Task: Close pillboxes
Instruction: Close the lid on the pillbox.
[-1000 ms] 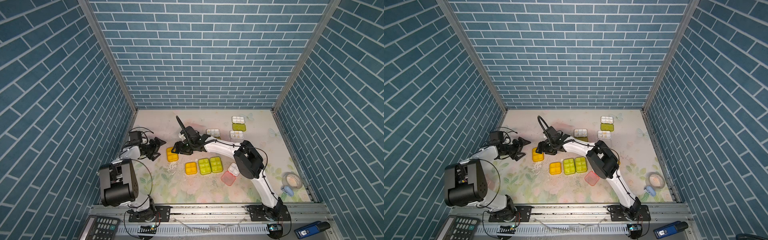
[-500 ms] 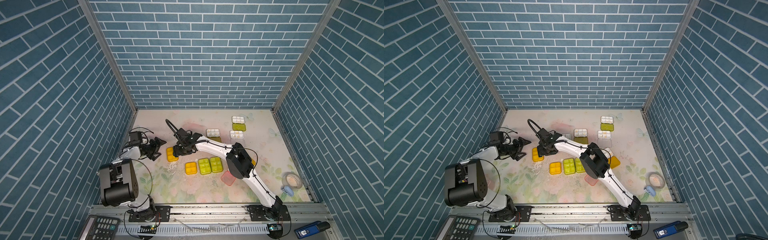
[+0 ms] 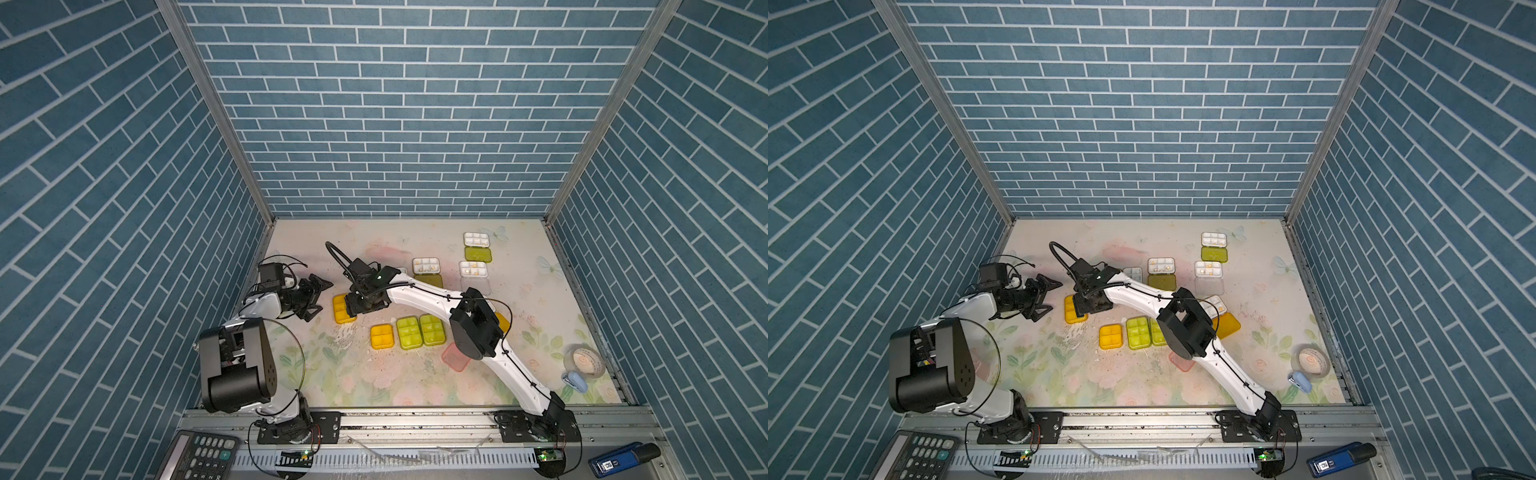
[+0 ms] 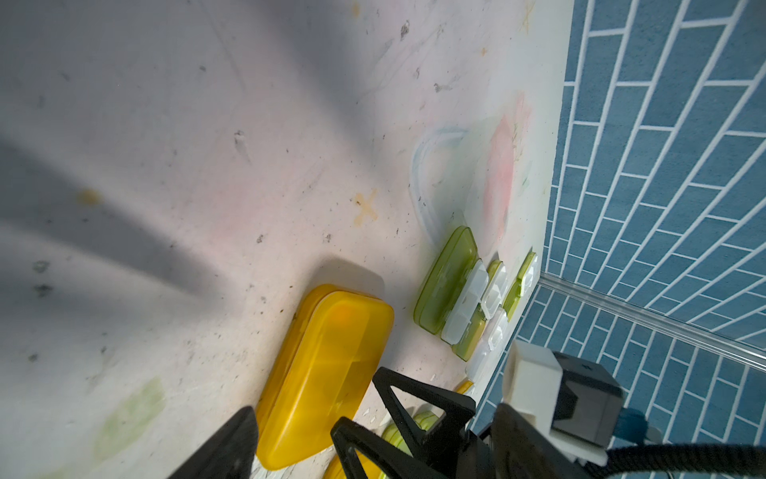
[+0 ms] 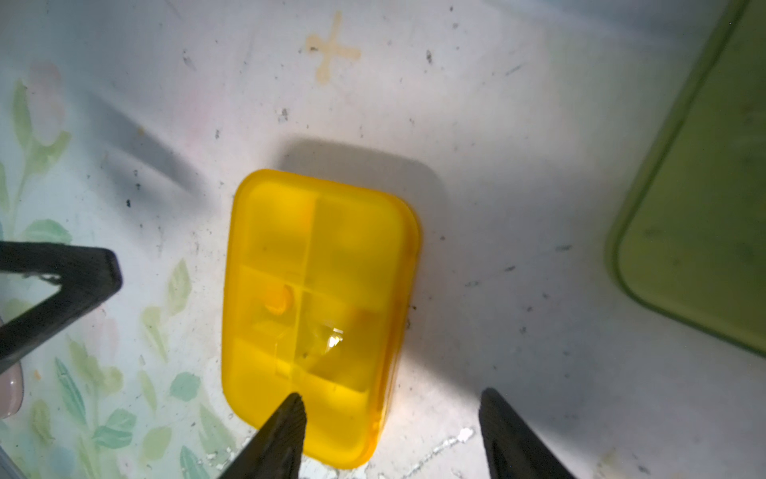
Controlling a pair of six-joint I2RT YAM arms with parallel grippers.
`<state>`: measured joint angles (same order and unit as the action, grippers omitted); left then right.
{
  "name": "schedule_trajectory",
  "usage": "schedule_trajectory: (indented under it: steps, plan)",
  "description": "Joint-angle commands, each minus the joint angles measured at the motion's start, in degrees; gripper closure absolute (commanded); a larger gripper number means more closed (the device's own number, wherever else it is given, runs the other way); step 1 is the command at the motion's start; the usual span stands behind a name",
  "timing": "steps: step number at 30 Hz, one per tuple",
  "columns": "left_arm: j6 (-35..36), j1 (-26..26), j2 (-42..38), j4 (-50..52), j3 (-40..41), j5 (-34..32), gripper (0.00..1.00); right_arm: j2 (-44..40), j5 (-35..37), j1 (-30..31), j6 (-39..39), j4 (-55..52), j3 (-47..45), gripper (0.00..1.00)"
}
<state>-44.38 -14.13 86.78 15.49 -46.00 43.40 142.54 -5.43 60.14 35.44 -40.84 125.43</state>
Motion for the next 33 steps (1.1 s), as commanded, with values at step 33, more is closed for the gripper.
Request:
schedule_trajectory:
  steps: [33]
  plan:
    - [10.98, 6.23, -2.19, 14.9, -5.63, -16.11, 0.1, -25.82, 3.84, -0.3, -2.48, 11.61, -24.49, 0.26]
